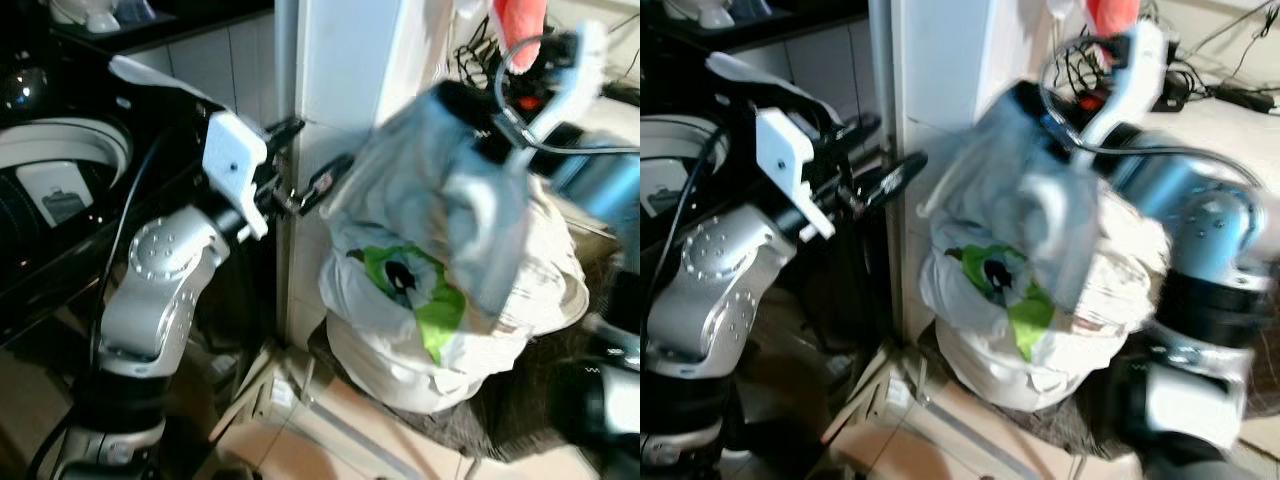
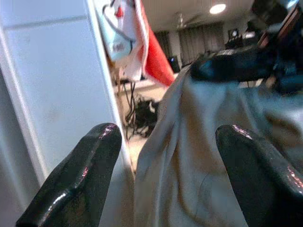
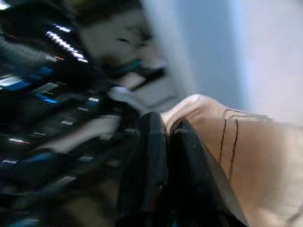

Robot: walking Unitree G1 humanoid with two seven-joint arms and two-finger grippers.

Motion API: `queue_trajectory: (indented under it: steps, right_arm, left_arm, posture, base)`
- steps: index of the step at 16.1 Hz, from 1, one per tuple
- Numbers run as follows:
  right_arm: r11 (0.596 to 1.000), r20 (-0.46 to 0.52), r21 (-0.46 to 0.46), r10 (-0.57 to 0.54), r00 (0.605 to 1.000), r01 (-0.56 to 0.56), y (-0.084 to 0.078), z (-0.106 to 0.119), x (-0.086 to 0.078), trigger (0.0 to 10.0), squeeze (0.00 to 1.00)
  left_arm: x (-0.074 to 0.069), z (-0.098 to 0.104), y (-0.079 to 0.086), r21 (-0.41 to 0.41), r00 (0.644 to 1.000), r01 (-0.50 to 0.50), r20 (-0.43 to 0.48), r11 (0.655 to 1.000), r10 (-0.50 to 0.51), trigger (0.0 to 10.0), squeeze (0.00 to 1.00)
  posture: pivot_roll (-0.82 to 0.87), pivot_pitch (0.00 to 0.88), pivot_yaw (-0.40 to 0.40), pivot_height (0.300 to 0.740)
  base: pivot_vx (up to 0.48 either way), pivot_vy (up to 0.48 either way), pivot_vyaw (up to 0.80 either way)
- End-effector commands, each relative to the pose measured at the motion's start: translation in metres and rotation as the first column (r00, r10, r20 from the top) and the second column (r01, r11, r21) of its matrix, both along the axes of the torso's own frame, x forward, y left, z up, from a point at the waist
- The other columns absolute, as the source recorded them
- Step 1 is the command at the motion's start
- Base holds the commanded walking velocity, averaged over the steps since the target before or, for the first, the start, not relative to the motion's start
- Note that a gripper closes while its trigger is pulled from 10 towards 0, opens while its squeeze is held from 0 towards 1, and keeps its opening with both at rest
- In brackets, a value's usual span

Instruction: Clothes washing

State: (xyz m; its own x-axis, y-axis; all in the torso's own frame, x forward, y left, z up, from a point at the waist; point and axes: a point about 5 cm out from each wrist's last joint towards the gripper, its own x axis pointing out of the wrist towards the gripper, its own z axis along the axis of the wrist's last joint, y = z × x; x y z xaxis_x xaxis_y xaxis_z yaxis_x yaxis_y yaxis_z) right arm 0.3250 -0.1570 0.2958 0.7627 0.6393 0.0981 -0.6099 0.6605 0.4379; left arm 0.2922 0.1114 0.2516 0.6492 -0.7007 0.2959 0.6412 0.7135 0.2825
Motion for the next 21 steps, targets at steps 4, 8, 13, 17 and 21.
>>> queue_trajectory:
  steps: [4,8,13,17,21]
  right_arm:
    - [0.944,0.081,0.236,0.217,0.973,-0.23,0.04,0.028,-0.014,0.0,0.0]
    - [0.898,0.027,0.34,0.288,0.957,-0.28,0.051,0.022,-0.019,0.0,0.0]
    - [0.924,-0.077,0.274,0.299,0.951,-0.268,0.055,-0.005,-0.026,0.0,0.0]
    - [0.929,-0.114,0.264,0.296,0.948,-0.258,0.055,-0.013,-0.03,0.0,0.0]
    - [0.931,-0.134,0.278,0.282,0.95,-0.237,0.052,-0.019,-0.032,0.0,0.0]
  left_arm:
    - [-0.008,0.014,-0.004,-0.015,0.997,0.046,0.069,0.999,-0.045,10.0,0.0]
    - [-0.013,0.007,-0.011,-0.034,0.995,0.1,0.028,0.994,-0.099,10.0,0.0]
    - [-0.018,-0.004,-0.023,-0.269,0.96,0.203,-0.133,0.942,-0.245,10.0,0.0]
    - [-0.023,-0.022,-0.038,-0.263,0.923,0.268,-0.206,0.927,-0.325,10.0,0.0]
    - [-0.028,-0.046,-0.037,-0.098,0.92,0.284,-0.254,0.954,-0.299,10.0,0.0]
  posture:
    - [0.03,0.0,-0.063,0.74]
    - [0.03,0.0,-0.076,0.74]
    - [0.03,0.0,-0.079,0.74]
    - [0.02,0.0,-0.076,0.74]
    - [0.02,0.0,-0.08,0.74]
  base:
    - [0.0,0.0,0.0]
    - [0.0,0.0,0.0]
    - [0.0,0.0,0.0]
    - [0.0,0.0,0.0]
    - [0.0,0.0,0.0]
